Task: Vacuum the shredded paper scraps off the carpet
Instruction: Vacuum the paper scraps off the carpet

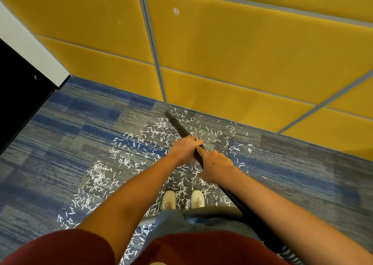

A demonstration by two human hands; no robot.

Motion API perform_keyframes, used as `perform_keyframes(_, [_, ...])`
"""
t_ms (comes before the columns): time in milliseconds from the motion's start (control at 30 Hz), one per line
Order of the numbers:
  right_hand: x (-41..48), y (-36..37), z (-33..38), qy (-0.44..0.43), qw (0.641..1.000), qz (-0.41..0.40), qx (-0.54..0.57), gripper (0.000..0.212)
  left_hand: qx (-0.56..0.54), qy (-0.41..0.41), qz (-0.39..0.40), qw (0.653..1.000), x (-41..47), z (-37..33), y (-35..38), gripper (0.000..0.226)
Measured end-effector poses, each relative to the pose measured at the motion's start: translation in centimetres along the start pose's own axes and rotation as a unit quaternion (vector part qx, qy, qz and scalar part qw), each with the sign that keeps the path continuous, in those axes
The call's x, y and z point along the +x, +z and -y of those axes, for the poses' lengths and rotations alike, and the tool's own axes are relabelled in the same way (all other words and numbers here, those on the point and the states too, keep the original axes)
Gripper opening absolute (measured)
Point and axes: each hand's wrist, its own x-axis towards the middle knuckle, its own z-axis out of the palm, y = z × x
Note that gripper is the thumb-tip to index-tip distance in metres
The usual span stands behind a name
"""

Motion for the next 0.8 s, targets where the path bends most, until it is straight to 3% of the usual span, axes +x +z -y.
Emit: perform_keyframes(800, [-2.2, 0.0, -4.9, 0.111, 0.990, -0.011, 0.091, 0.070, -0.012, 0.116, 0.057, 0.991, 4.8, -5.0, 0.5, 0.026])
